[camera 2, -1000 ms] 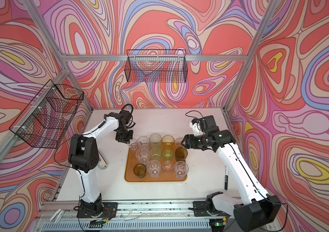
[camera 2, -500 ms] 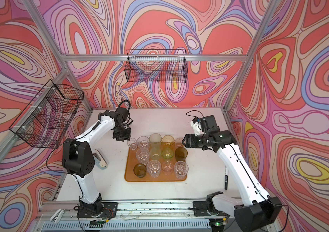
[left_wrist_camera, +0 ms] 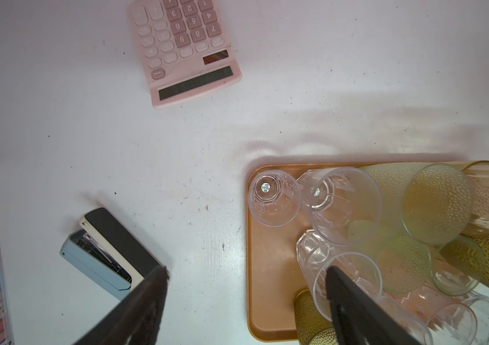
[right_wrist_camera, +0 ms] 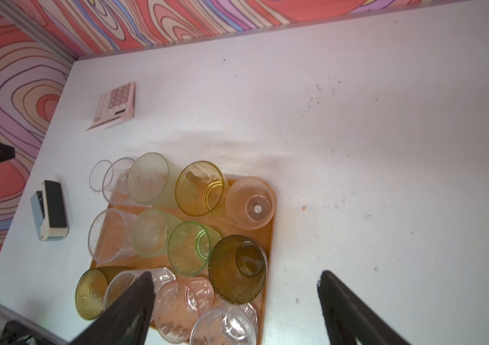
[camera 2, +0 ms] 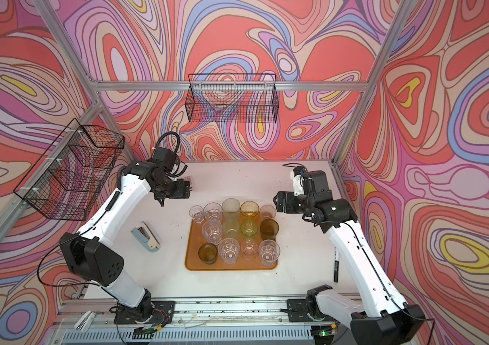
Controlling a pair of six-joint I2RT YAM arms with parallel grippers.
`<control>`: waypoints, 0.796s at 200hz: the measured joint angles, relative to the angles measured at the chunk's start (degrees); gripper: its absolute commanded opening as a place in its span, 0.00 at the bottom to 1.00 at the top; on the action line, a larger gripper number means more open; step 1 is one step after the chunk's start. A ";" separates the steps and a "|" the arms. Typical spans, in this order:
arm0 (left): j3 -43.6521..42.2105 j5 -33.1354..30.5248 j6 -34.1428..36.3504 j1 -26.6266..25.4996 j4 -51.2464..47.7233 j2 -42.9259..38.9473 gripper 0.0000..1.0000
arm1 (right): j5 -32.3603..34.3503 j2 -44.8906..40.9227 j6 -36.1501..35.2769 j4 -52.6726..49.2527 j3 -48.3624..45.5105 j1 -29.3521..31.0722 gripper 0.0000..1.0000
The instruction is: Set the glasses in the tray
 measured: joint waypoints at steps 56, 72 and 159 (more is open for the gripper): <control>-12.70 -2.40 6.05 0.00 13.29 -11.65 1.00 | 11.96 -1.20 0.81 8.35 -4.63 -0.07 0.98; -18.88 -4.57 8.96 0.04 20.02 -16.22 1.00 | 15.04 -1.22 0.61 11.17 -6.34 -0.13 0.98; -53.68 -1.46 14.95 13.68 55.32 -22.69 1.00 | 22.91 -1.46 -4.31 34.62 -25.16 -5.86 0.98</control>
